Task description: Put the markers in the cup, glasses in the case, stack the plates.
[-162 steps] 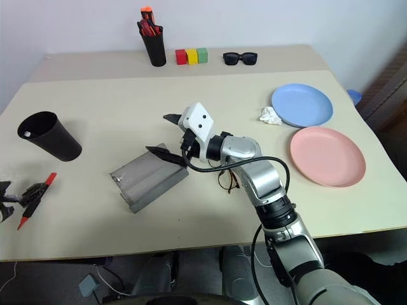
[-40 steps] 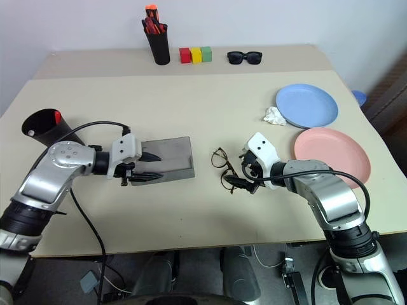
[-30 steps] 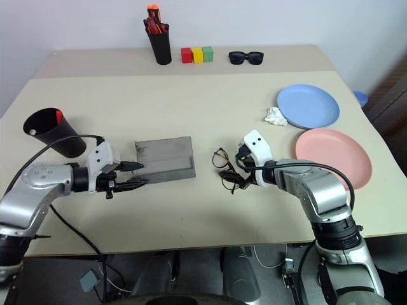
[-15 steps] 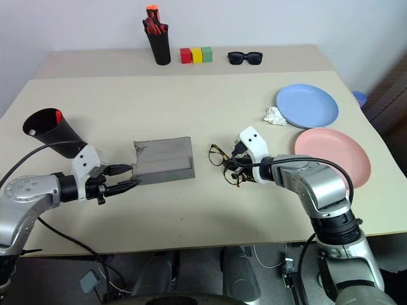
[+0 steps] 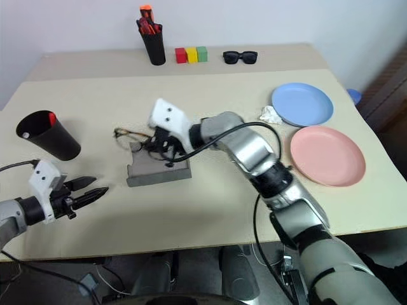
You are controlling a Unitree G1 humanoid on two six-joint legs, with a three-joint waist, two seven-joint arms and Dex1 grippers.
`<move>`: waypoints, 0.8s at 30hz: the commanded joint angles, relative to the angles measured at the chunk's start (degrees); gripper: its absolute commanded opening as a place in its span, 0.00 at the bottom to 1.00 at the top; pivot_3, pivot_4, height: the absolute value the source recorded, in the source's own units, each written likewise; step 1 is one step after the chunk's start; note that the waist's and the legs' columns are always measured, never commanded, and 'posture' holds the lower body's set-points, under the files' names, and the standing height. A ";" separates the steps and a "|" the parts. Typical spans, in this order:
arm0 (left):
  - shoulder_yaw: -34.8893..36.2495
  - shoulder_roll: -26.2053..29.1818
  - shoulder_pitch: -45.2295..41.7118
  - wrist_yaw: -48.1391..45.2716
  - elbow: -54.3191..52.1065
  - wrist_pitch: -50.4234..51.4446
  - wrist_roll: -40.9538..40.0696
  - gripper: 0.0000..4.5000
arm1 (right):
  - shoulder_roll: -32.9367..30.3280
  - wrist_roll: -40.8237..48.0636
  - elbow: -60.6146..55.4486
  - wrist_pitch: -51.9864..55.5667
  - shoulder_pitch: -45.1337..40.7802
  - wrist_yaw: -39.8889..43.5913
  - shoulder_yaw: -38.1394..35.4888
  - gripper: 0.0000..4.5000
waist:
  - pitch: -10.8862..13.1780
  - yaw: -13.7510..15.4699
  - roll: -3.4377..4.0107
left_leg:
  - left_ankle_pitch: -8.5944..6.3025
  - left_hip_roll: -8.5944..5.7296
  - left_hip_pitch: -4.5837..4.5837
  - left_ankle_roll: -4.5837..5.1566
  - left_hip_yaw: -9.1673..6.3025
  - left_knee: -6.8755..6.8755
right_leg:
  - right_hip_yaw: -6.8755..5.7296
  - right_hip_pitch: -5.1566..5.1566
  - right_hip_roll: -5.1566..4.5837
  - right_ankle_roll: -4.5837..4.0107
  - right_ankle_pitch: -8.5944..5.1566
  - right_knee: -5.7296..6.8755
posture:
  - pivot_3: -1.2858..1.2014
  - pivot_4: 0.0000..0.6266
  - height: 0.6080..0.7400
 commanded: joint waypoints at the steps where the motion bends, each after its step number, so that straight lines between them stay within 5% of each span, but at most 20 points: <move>1: 2.95 0.11 1.70 -0.60 -4.66 -0.34 -2.22 0.56 | 1.06 -1.73 6.32 -3.68 -1.94 4.51 0.11 0.01 | 0.00 0.26 0.00 | 0.00 0.00 -0.07 0.00 0.00 0.02 | 0.00 -0.01 0.00 0.00 0.01 -0.05 | 0.52 0.24 1.00; 7: 2.59 0.18 3.12 0.37 -7.25 -0.27 -2.80 0.56 | 0.19 -5.20 7.51 -7.08 0.61 9.65 2.05 0.01 | 0.01 0.13 0.02 | 0.00 -0.02 -0.10 -0.01 0.00 0.01 | -0.03 -0.14 -0.03 0.14 0.09 0.03 | 0.52 0.24 1.00; 11: 1.65 0.61 1.51 0.77 -6.52 -0.43 -3.05 0.56 | 1.36 -6.45 8.91 -6.80 0.19 8.27 0.12 0.30 | 0.01 -0.56 0.02 | 0.00 -0.01 -0.09 -0.01 0.00 0.01 | -0.03 -0.16 -0.01 0.12 0.09 0.08 | 0.52 0.24 1.00; 15: 0.48 0.46 -4.04 1.40 -3.78 -1.10 -3.30 0.56 | 1.82 -7.64 9.29 -7.46 -0.69 5.13 -2.86 0.76 | 0.01 -0.65 0.02 | 0.01 -0.01 -0.09 -0.01 -0.02 0.01 | -0.03 -0.16 0.02 0.14 0.10 0.11 | 0.52 0.24 1.00; 18: -2.46 0.25 -11.20 2.84 -1.04 1.03 -4.04 0.35 | -0.26 -7.54 4.66 -7.44 0.81 3.95 -5.61 0.78 | 0.01 -0.46 0.02 | 0.01 -0.01 -0.11 -0.02 -0.07 0.02 | -0.04 -0.17 0.04 0.16 0.11 0.12 | 0.52 0.24 1.00; 21: -7.14 -0.59 -17.70 4.22 1.37 1.29 -2.83 0.02 | -3.05 -6.44 -2.37 -6.07 4.36 4.00 -7.58 0.78 | 0.01 -0.31 0.01 | 0.01 -0.01 -0.17 -0.02 -0.09 0.05 | -0.04 -0.17 0.05 0.19 0.13 0.10 | 0.52 0.24 1.00; 24: -15.50 -3.26 -29.21 8.16 7.37 1.77 1.58 0.01 | -7.28 -5.44 -12.70 -5.27 11.27 3.71 -9.56 0.78 | -0.01 0.81 0.00 | 0.01 -0.02 -0.18 -0.02 -0.15 0.07 | -0.10 -0.15 0.04 0.20 0.13 0.12 | 0.52 0.24 1.00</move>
